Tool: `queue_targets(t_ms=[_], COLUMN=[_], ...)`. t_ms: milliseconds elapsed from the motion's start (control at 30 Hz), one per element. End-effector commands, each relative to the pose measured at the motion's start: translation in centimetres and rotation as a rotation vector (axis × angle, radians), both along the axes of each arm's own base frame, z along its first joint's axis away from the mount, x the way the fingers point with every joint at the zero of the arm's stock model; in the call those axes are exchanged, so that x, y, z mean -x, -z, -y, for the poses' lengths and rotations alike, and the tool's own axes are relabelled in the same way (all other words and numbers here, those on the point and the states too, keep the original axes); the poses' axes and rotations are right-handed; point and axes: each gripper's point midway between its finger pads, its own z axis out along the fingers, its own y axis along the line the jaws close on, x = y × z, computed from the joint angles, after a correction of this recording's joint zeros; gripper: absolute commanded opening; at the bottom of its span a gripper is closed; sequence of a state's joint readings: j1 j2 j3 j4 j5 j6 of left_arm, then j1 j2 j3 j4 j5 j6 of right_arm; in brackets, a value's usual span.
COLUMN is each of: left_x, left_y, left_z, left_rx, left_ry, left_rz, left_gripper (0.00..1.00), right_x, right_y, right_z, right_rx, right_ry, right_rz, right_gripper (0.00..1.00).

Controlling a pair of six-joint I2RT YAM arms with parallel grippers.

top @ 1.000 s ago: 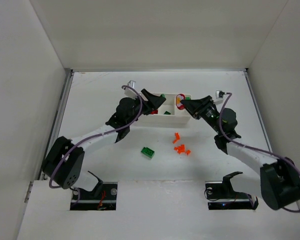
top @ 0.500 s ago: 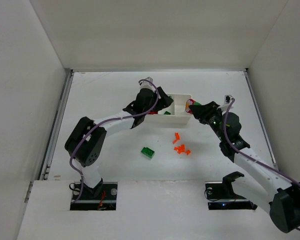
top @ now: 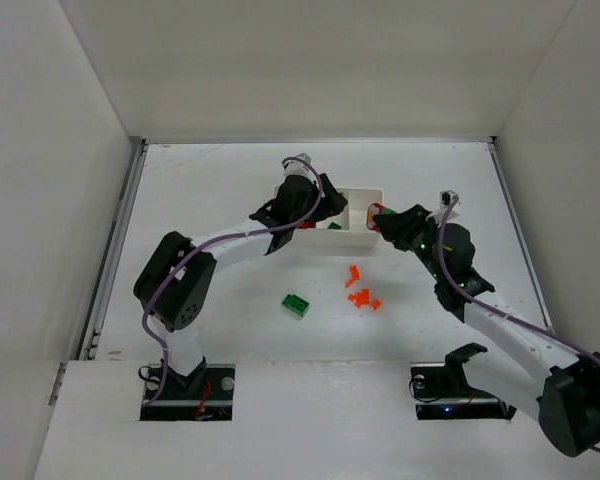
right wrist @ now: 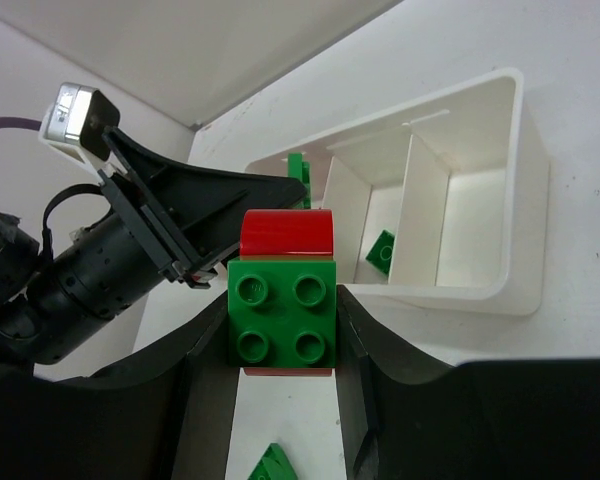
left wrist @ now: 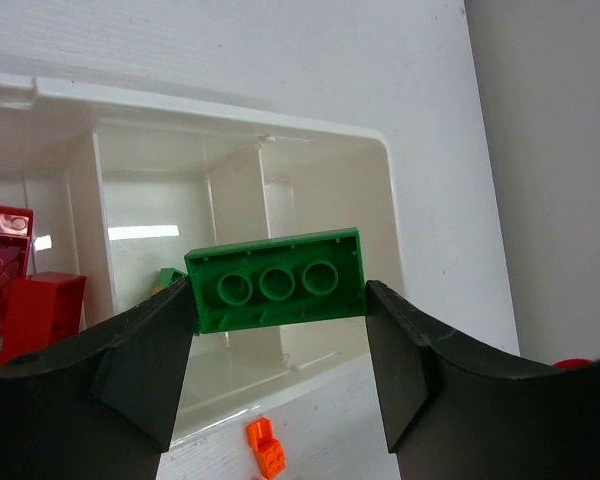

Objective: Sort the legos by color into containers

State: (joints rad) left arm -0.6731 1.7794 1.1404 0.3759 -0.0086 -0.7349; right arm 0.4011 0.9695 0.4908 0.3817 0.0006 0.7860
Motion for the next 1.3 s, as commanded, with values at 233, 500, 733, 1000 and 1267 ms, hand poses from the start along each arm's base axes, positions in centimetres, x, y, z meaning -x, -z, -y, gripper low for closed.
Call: queue_targets(t_ms=[233,500,733,1000,1267], left_x=[-0.8,1.0,5.1,8.2,8.5], left_y=[-1.7,-5.4,-8.7,-10.1,-10.2], left_z=[0.7,0.8,-0.7,-3.5,-5.7], left_rx=[0.016,0.122,0.347,0.603,0.652], left_ry=[0.003,0.036,0.061,0.052,0.025], left_rz=[0.044,0.057,0.048,0.049,0.061], left_gripper=[0.69,0.74,0.72,0.74,0.74], right_x=[-0.2,-0.1,0.2,0.2,-0.3], right_y=[-1.0,-1.0,-2.4,-4.3,-5.1], right_z=[-0.4,-1.5,-3.7,-8.4,-11.5], right_rx=[0.002,-0.009,-0.118,-0.311,-0.441], right_ry=[-0.011,-0.049,-0.141,-0.28,-0.347], right_rz=[0.048,0.042,0.035,0.008,-0.029], right_gripper=[0.28,0.28,0.28,0.28,0.28])
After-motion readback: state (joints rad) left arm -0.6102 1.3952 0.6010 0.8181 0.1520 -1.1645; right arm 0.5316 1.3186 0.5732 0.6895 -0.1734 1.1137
